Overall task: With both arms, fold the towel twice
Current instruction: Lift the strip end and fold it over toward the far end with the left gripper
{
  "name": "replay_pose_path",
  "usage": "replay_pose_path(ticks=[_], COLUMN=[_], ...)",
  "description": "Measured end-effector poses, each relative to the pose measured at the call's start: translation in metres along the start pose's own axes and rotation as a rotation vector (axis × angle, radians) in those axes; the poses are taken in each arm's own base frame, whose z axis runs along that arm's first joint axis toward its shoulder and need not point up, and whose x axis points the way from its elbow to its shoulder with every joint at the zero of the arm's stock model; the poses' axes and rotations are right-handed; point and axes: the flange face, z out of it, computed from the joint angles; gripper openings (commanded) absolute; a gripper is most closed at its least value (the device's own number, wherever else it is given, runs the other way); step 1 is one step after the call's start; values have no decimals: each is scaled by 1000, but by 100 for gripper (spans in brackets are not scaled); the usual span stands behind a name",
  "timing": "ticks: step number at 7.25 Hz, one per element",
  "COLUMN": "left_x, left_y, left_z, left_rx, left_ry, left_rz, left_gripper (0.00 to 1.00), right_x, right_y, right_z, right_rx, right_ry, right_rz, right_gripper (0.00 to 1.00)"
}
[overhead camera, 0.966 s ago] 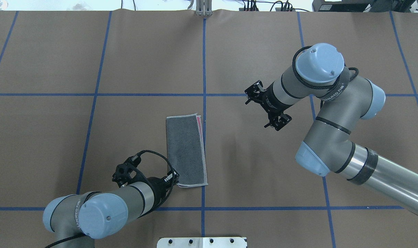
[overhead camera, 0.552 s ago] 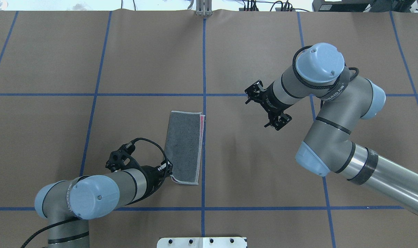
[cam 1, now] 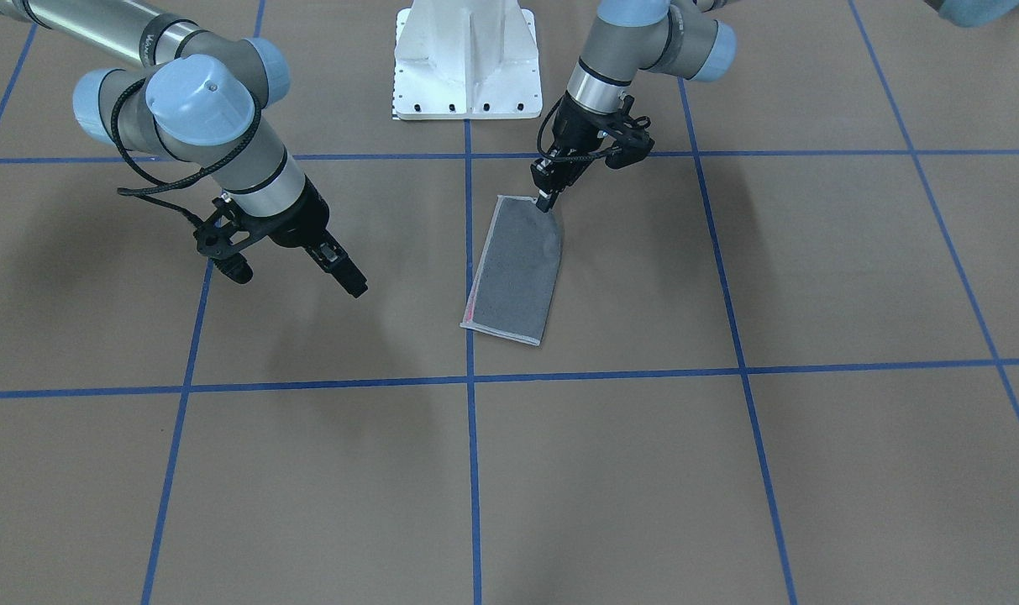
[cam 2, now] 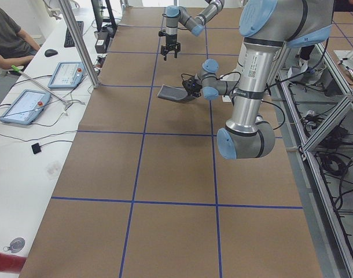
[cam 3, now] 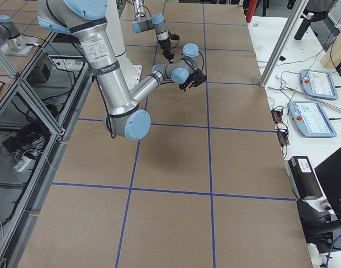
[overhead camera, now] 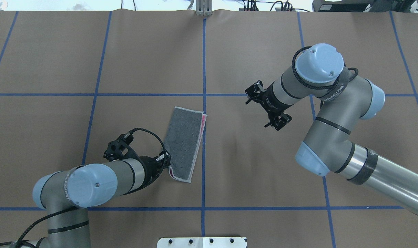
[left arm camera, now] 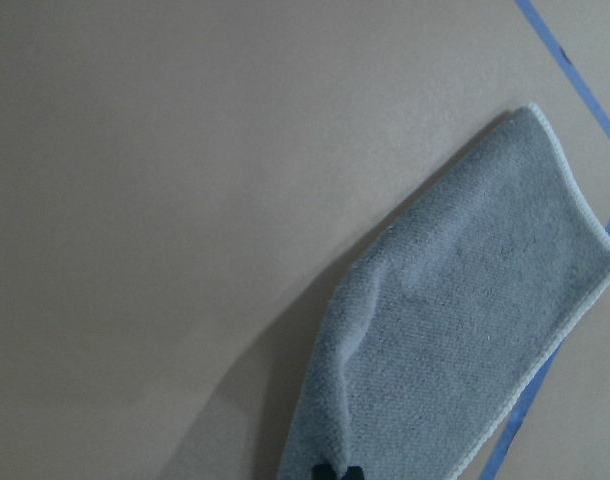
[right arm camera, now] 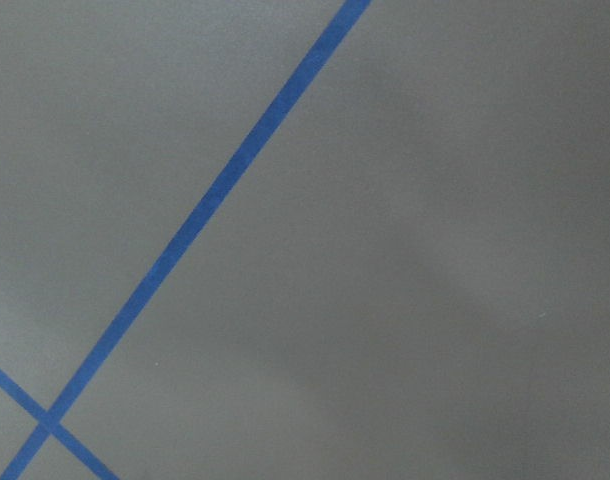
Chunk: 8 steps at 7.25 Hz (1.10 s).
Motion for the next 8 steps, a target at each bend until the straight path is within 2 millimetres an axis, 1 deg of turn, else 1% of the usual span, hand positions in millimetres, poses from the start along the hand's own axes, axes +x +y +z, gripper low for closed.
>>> replay_pose_path(ticks=[1,2,3,4,5,6,7,8], left_x=[4,15,32,48,62,81,105,124], left_y=[-1,3,8,8,0,-13,-26,-38], left_z=[-1,2,7,11,12,16,22,28], left_rx=[2,1,4,12,28,49,65,76], left_ry=[5,13,21,33,43,49,46,43], left_rz=[5,5,2,-4,-13,-26,-40,-53], left_gripper=[0,0,0,0,0,0,0,0], right_x=[0,0,0,0,0,0,0,1], right_y=[0,0,0,-1,-1,-1,-1,-1], right_z=[0,0,0,0,0,0,0,0], right_rx=[0,0,1,1,1,1,1,0], right_ry=[0,0,0,0,0,0,0,1], right_rz=[0,0,0,0,0,0,0,1], right_gripper=[100,100,100,100,100,100,100,100])
